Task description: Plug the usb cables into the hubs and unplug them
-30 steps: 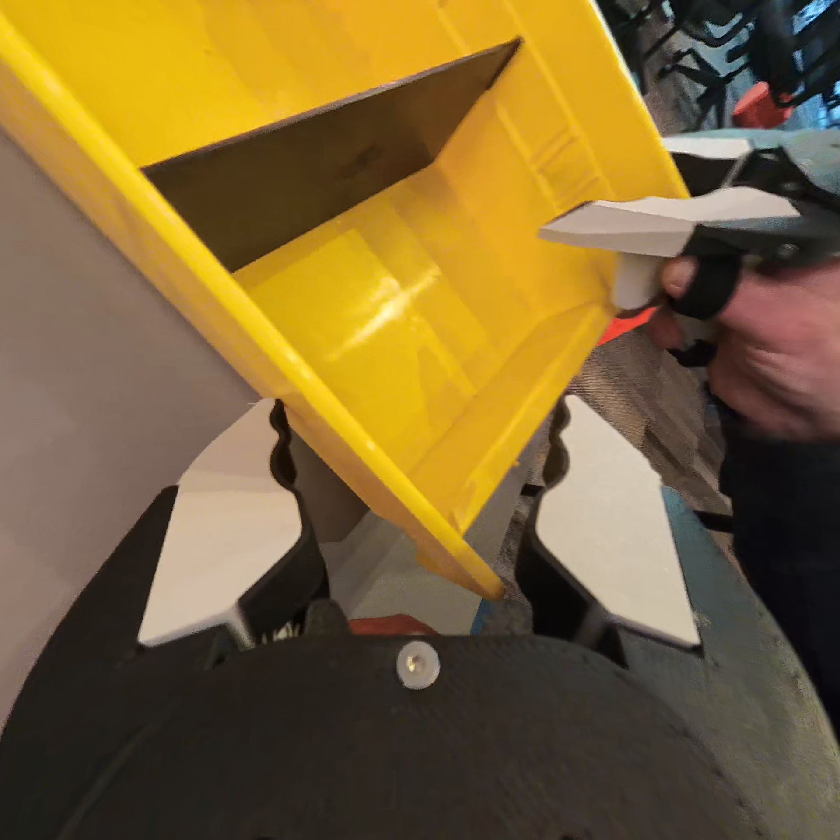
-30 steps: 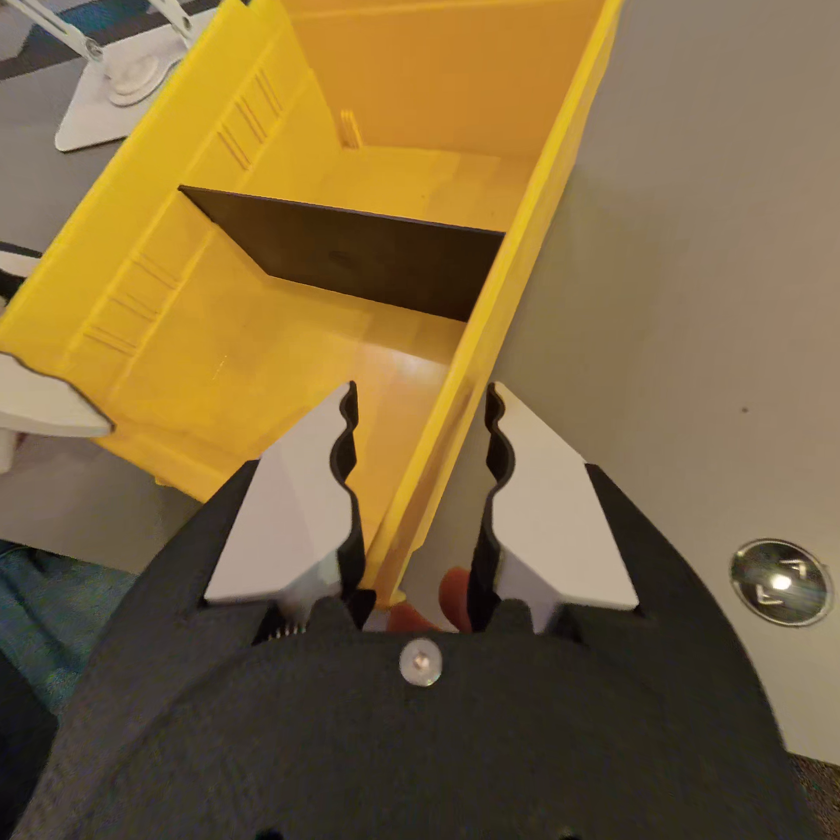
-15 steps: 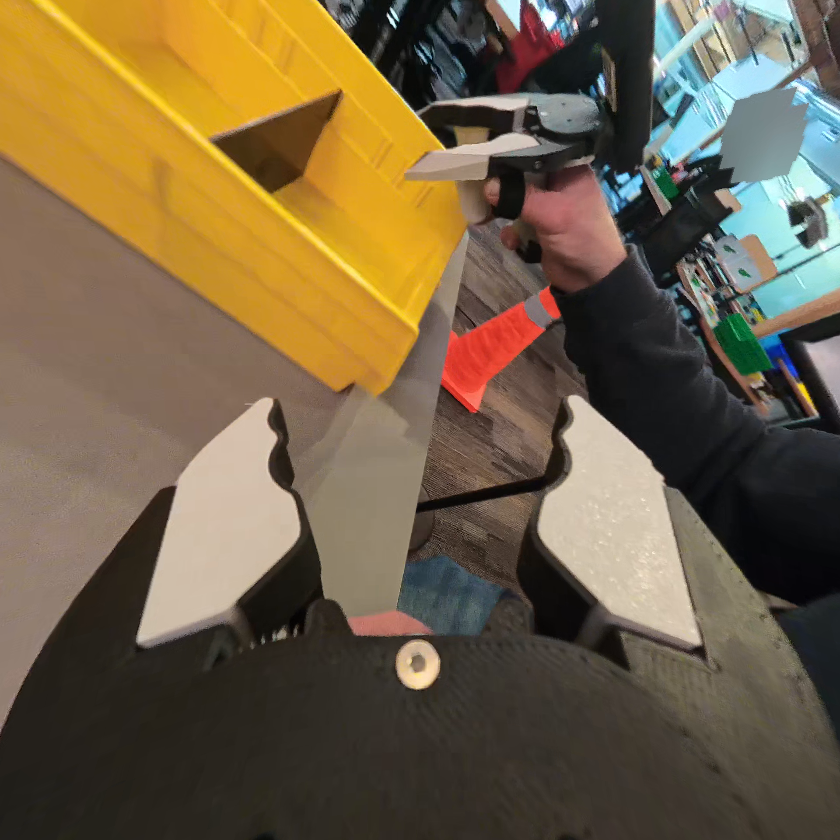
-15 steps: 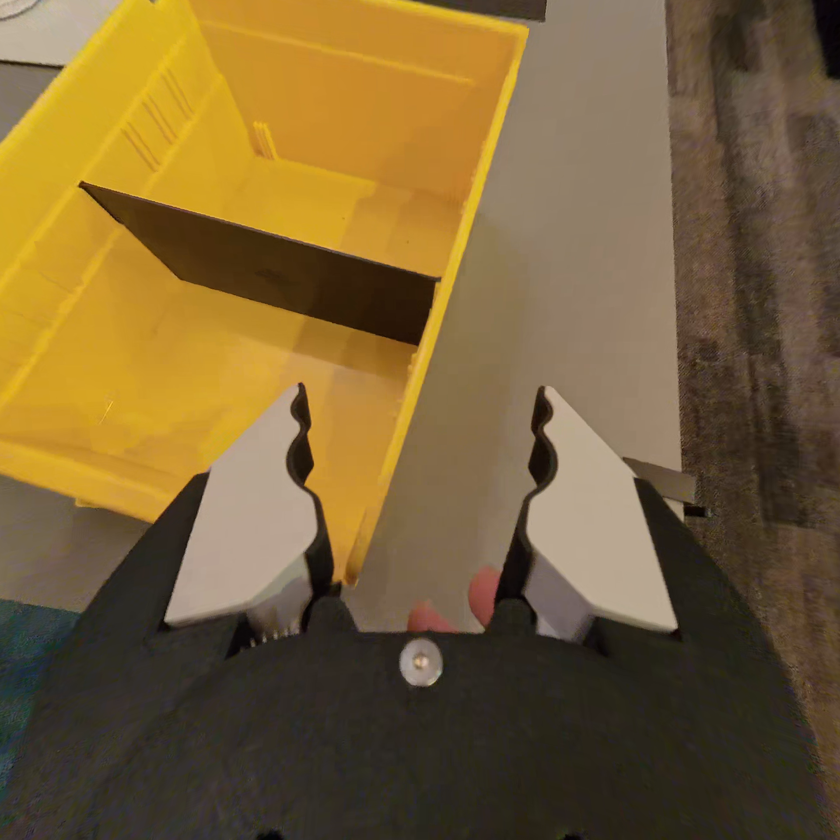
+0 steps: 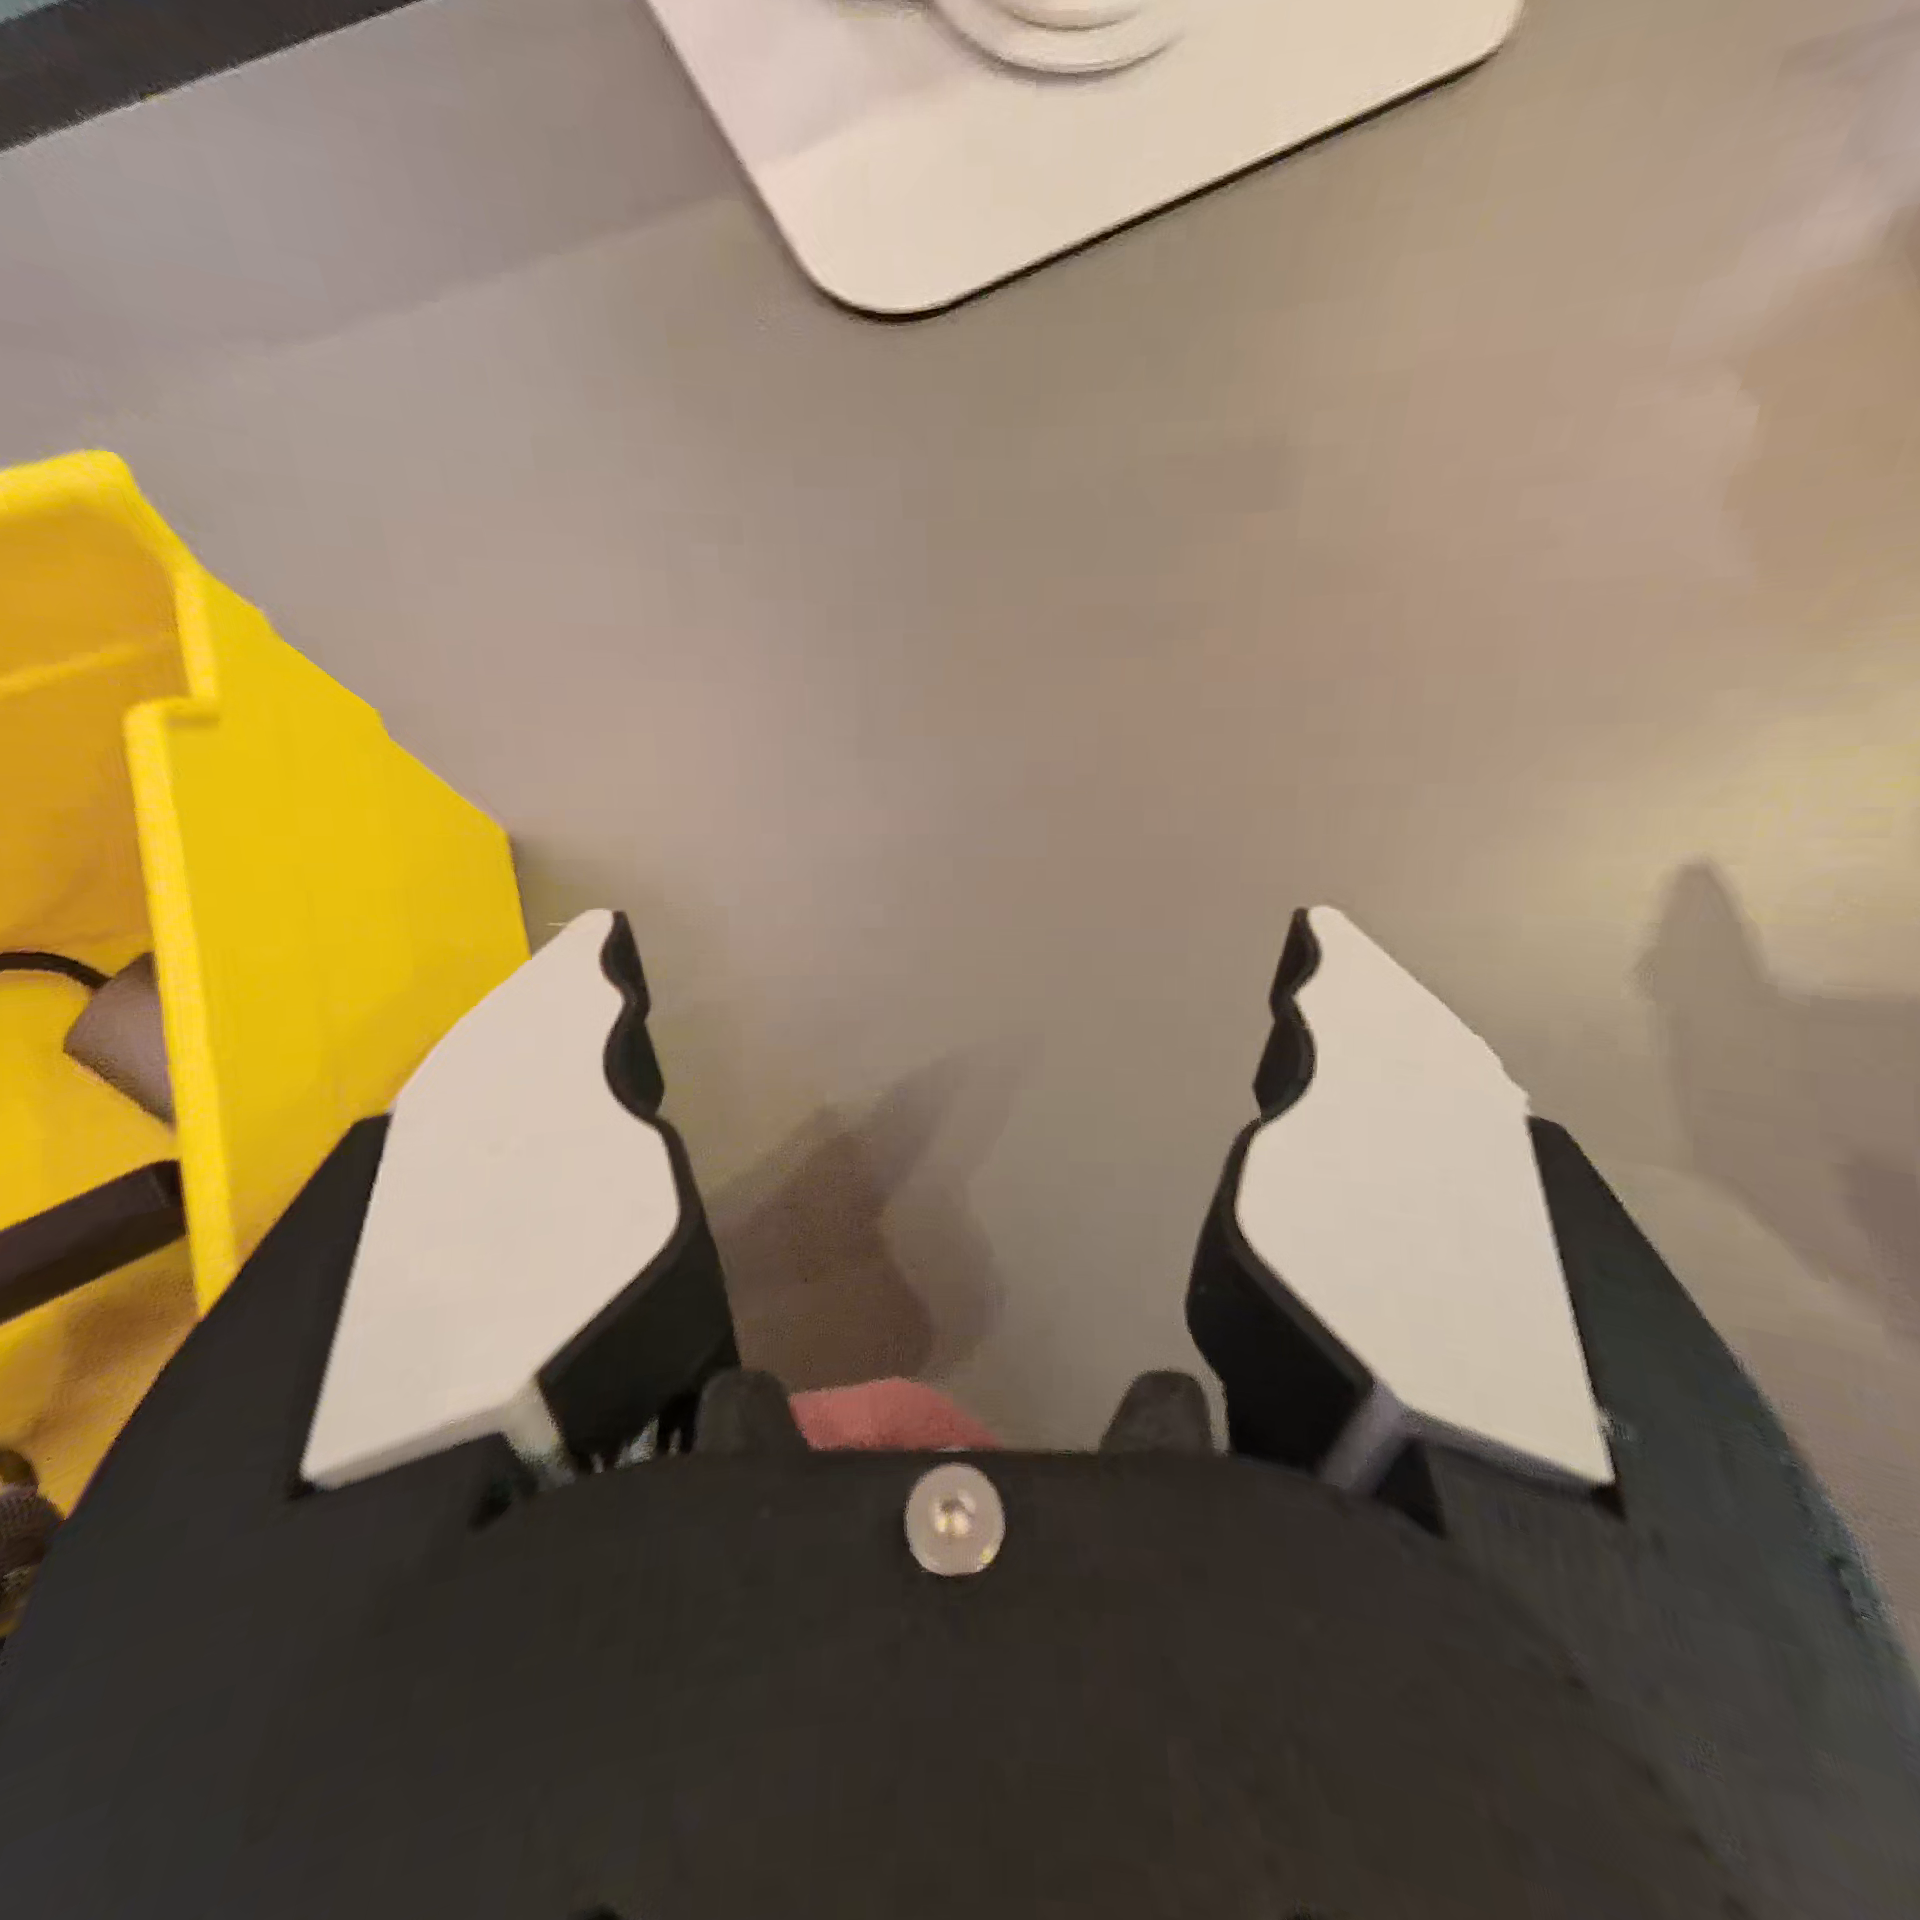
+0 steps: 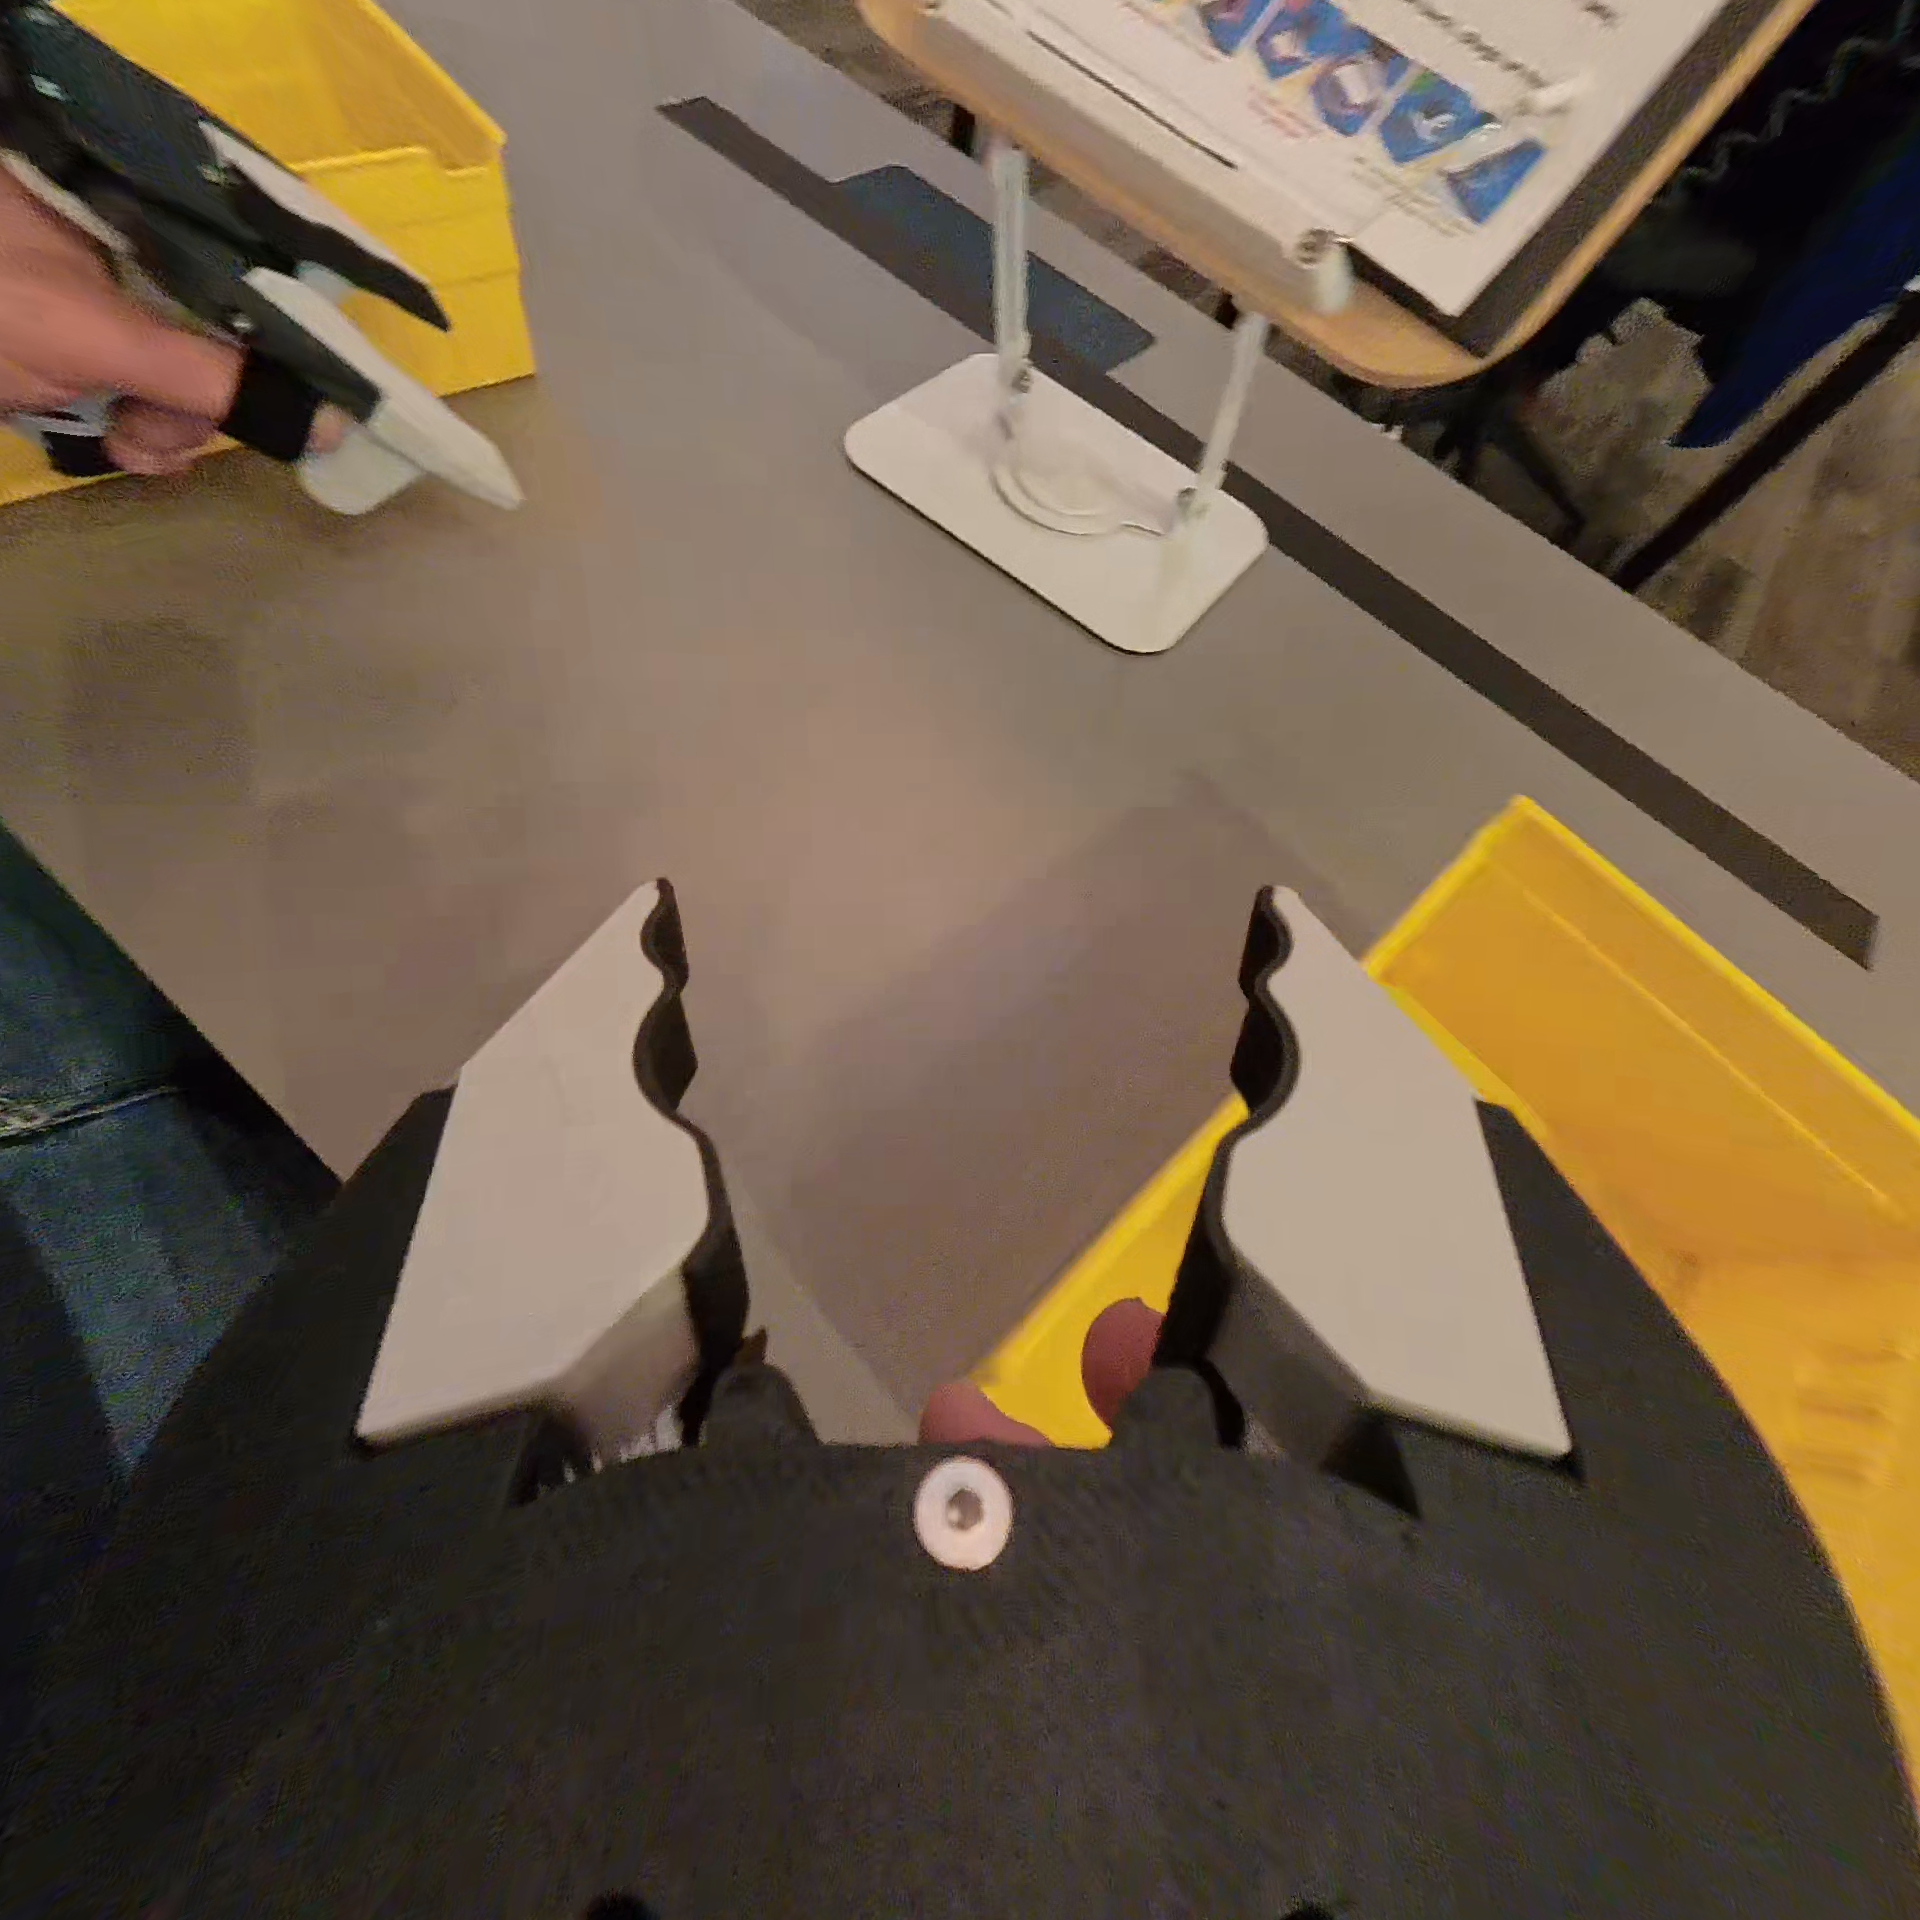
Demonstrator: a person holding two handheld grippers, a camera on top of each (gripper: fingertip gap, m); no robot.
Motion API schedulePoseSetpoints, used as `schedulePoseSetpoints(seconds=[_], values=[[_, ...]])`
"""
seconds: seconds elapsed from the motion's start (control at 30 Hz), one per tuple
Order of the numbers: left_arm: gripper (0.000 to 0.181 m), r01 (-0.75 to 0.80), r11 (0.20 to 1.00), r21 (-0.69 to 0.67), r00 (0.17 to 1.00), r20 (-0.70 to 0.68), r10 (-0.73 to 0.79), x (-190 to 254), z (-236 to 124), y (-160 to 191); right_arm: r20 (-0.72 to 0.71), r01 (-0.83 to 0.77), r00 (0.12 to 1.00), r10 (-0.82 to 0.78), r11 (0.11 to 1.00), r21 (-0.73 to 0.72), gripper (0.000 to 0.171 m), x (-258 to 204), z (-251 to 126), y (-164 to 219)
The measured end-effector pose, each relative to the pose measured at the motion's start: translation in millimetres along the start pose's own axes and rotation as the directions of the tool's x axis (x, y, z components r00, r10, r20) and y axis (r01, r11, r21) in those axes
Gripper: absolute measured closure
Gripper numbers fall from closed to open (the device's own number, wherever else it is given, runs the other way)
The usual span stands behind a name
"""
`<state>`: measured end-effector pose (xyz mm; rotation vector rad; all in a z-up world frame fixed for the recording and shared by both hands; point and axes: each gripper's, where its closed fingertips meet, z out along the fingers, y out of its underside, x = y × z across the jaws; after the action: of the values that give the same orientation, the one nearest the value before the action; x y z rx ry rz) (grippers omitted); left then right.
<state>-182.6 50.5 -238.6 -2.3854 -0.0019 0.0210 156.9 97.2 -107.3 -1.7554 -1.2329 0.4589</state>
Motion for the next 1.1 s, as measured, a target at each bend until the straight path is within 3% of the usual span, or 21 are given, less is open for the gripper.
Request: schedulePoseSetpoints(seconds=[0.13,0.27,0.37,0.43,0.5,0.57,0.63,0.8,0.9,1.1], values=[[0.067,0.024,1.000,0.009,0.998,0.050,-0.024,-15,6,0,0.104,0.027,0.994,-0.022,0.998,-0.052,0.053,-42,33,-2],[0.064,-0.024,1.000,0.007,0.999,-0.034,0.024,23,16,-1,0.212,0.027,0.977,-0.012,0.997,-0.069,0.048,-73,77,1],[0.056,-0.107,0.993,-0.045,0.987,-0.127,0.100,61,31,6,0.251,0.081,0.967,-0.047,0.989,-0.126,0.030,-85,127,26],[0.063,-0.121,0.991,-0.054,0.979,-0.171,0.110,81,40,9,0.283,0.078,0.959,-0.017,0.975,-0.207,0.014,-89,156,50],[0.066,-0.209,0.975,-0.079,0.974,-0.108,0.200,84,50,15,0.292,0.107,0.956,-0.022,0.954,-0.280,0.011,-90,176,70],[0.067,-0.217,0.974,-0.071,0.968,-0.147,0.205,95,53,16,0.301,0.090,0.953,0.006,0.948,-0.305,0.011,-91,190,81],[0.077,-0.200,0.977,-0.069,0.966,-0.180,0.185,102,53,17,0.313,0.080,0.949,0.017,0.953,-0.292,0.011,-93,200,84],[0.076,-0.156,0.987,-0.045,0.978,-0.147,0.148,101,53,17,0.268,0.022,0.962,0.044,0.971,-0.239,0.019,-87,209,77],[0.094,-0.067,0.994,-0.087,0.996,-0.066,0.062,93,52,15,0.252,0.008,0.966,0.057,0.969,-0.247,0.017,-84,209,78],[0.085,-0.077,0.997,-0.026,0.997,-0.016,0.076,84,48,18,0.249,0.005,0.967,0.061,0.967,-0.255,0.012,-86,208,79]])
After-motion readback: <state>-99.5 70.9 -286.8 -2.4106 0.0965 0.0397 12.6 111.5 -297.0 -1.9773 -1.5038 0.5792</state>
